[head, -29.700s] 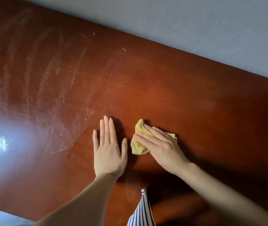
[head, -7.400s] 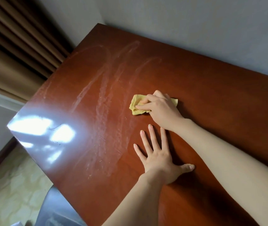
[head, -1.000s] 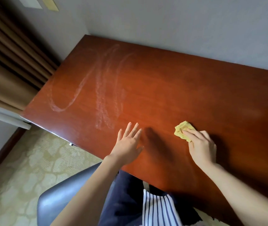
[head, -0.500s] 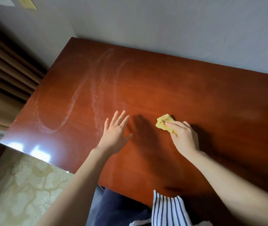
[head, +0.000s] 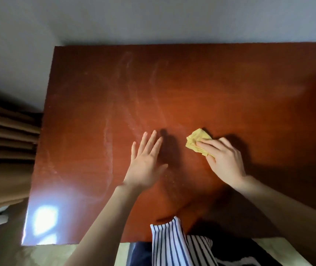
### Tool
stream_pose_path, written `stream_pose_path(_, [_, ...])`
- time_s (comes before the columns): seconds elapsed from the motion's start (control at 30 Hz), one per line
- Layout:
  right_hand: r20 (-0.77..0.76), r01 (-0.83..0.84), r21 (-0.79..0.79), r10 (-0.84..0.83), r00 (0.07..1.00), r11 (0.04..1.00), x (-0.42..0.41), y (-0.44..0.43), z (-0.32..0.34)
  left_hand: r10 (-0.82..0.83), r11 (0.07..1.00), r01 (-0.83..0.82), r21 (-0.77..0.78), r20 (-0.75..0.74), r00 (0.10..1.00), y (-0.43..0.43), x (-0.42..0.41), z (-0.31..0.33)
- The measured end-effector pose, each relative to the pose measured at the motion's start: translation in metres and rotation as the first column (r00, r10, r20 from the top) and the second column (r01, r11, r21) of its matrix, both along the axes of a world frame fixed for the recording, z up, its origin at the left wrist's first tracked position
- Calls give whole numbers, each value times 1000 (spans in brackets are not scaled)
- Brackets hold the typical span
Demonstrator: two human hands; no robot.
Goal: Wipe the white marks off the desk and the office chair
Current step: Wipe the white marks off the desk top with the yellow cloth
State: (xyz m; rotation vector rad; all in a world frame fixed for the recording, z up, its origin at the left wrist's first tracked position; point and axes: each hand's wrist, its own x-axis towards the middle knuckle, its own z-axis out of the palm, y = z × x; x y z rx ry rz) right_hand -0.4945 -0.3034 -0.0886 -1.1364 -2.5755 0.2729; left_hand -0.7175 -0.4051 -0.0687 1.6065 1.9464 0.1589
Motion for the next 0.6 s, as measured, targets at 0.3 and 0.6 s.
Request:
stream_pose_path(0.3, [34, 207, -42, -206, 978, 977, -21, -106, -3, -364, 931, 364, -16, -1, 932, 18, -35, -9])
stream_pose_path(0.6, [113, -306, -199, 332, 937, 931, -9, -156, 8, -313, 947, 273, -167, -307, 899, -3, -40, -18])
